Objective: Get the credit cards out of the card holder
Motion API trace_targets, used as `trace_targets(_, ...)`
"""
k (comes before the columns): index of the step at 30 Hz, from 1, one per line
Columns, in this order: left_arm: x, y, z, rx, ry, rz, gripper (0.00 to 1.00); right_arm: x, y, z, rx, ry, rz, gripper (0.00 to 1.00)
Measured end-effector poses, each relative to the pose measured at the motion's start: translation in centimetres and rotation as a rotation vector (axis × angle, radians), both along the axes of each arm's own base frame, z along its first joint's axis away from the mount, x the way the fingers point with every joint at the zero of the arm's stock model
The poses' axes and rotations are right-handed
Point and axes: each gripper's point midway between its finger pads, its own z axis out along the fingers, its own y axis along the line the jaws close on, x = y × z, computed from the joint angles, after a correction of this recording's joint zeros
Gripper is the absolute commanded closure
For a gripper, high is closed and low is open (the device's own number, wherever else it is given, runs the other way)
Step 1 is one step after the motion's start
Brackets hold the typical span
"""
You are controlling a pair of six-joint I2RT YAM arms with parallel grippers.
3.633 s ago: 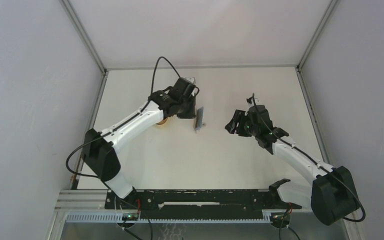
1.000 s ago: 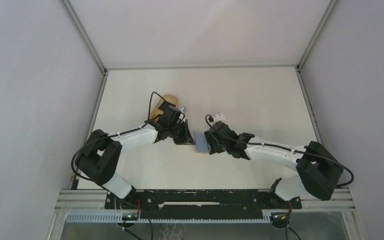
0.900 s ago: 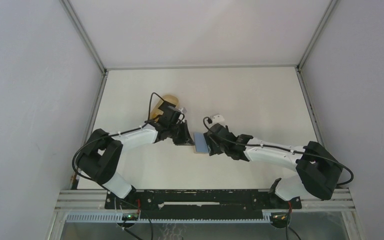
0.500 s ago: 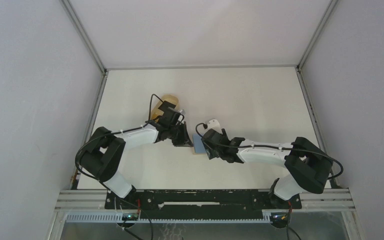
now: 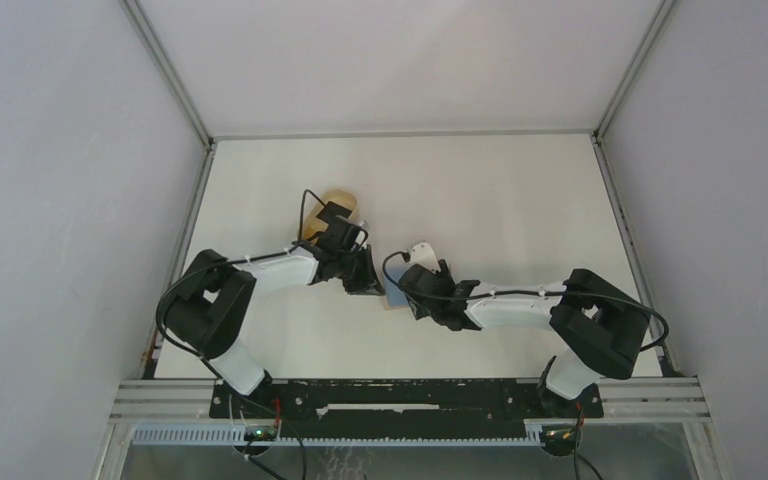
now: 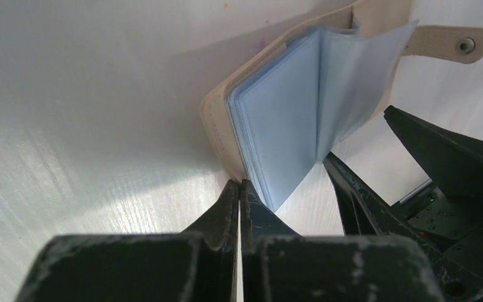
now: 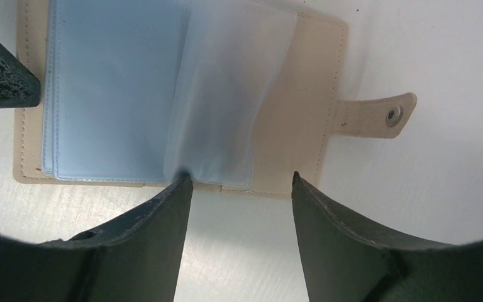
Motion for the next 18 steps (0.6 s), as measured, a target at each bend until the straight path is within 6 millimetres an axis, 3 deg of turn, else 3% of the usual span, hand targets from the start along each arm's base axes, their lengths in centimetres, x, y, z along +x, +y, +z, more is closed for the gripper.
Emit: trace_targets(18, -0.3, 0.2, -1.0, -0.004, 0.050, -0.004, 1.00, -1.4, -0.4, 0.1, -0.032, -0.047, 0.065, 0.32)
